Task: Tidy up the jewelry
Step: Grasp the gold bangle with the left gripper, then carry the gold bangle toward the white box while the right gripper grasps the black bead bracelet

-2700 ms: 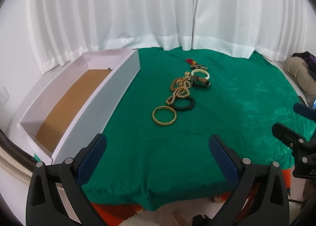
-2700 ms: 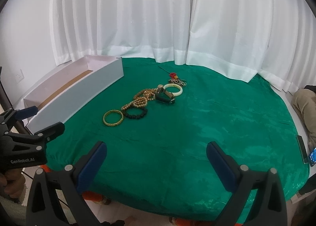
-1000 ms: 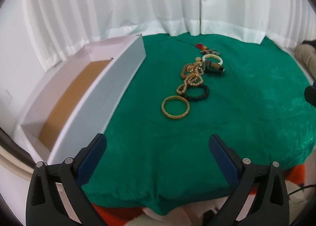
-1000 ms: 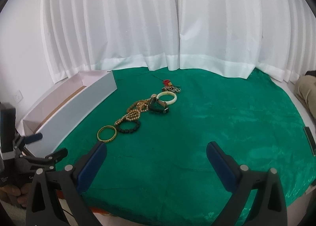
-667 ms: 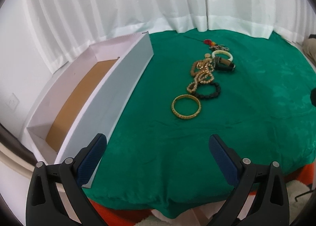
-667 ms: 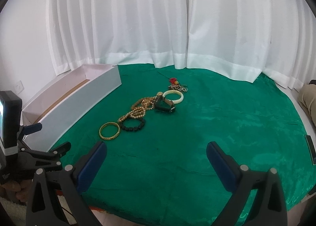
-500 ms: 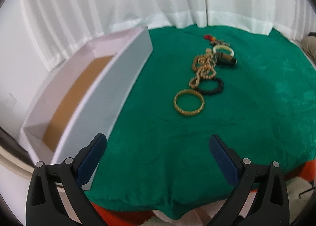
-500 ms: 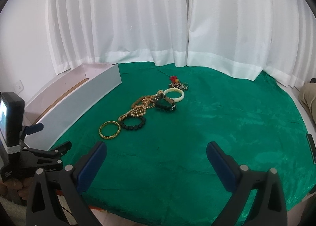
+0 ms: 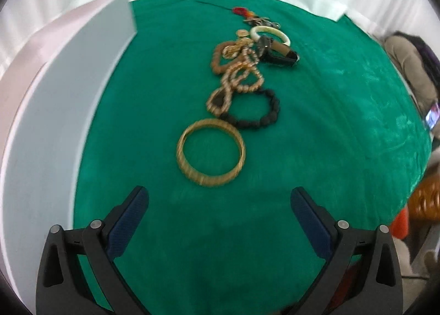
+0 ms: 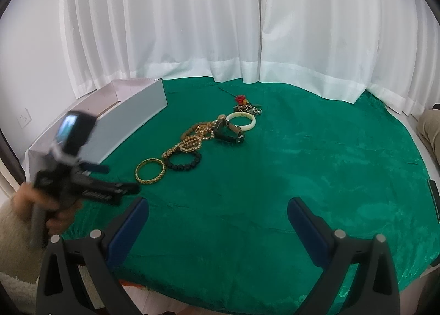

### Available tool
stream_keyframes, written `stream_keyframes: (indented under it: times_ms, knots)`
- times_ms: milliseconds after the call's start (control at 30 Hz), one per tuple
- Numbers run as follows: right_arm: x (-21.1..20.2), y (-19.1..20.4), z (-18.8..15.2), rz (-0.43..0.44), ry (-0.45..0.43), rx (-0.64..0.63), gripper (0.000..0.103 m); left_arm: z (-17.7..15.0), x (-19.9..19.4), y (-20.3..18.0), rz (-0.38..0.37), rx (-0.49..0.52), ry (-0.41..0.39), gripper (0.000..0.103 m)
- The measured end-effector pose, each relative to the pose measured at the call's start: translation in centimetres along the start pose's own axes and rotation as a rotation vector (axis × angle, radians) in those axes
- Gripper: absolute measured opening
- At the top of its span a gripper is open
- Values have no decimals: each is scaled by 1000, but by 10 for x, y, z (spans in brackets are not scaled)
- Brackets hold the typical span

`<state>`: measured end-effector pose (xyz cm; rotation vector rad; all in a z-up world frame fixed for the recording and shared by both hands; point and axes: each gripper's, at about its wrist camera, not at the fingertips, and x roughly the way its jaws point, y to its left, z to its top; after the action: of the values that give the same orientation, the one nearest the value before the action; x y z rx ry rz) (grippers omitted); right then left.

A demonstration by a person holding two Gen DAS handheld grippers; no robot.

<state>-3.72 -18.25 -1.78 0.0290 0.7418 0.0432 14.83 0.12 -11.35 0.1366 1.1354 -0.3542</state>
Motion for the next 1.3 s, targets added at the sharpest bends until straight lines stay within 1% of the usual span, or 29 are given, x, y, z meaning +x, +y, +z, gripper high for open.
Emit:
stream_keyframes:
  times_ms: [67,133,200,233,267,300,333,400,500,533,567,600,633,667,733,767,800,833,933,967,1033,1100,1133,1233,1300]
  knots:
    - [2,-3,-2,-2,8,13,103,10,14,1,11,4,14,102]
    - [4,-7,-4,-2,16,24,103,16,27,1,5,8,31,101]
    - [6,-11,-4,5,22,35,103,19,37,2,2,13,51,96]
    - [8,-12,-3,13,26,37,103,19,41,3,13,15,62,78]
    - [9,-13,-2,21,30,38,103,19,42,2,48,24,54,69]
    - [10,-14,-1,29,33,37,103,18,40,2,59,36,39,69]
    - [12,-15,0,38,35,33,103,17,38,3,45,33,37,69]
    - [18,-14,4,65,50,14,103,11,28,9,18,-15,22,69]
    - [42,-7,13,169,80,-48,102,-1,11,15,-2,-53,-15,69]
    - [55,-1,17,210,100,-84,102,-4,4,19,-6,-72,-28,69]
    - [74,7,25,269,133,-135,102,-9,-4,23,-9,-95,-38,69]
    - [89,15,30,302,156,-177,102,-13,-11,28,-9,-117,-45,69]
    - [114,29,38,350,197,-252,98,-18,-19,35,-6,-145,-55,69]
    - [133,38,44,373,225,-307,83,-21,-25,40,-2,-161,-62,69]
    - [162,55,50,379,262,-401,65,-29,-36,48,12,-190,-78,69]
    - [181,65,54,377,293,-460,64,-34,-42,52,18,-203,-88,69]
    - [193,71,55,376,315,-492,61,-38,-47,55,20,-215,-94,69]
    - [209,80,56,371,332,-531,55,-43,-52,59,19,-227,-100,69]
    - [234,95,52,377,384,-596,46,-55,-61,68,5,-261,-111,69]
    - [241,99,50,374,401,-609,41,-56,-62,68,3,-267,-112,69]
    - [250,106,47,353,420,-628,36,-60,-63,70,-3,-278,-111,69]
    - [251,111,47,347,415,-632,26,-63,-64,71,-8,-288,-107,69]
    - [251,113,48,344,427,-630,12,-65,-64,72,-9,-294,-104,69]
    - [238,114,45,348,458,-624,12,-67,-69,71,-10,-301,-106,69]
    - [223,106,48,383,462,-545,12,-68,-78,70,-13,-303,-115,69]
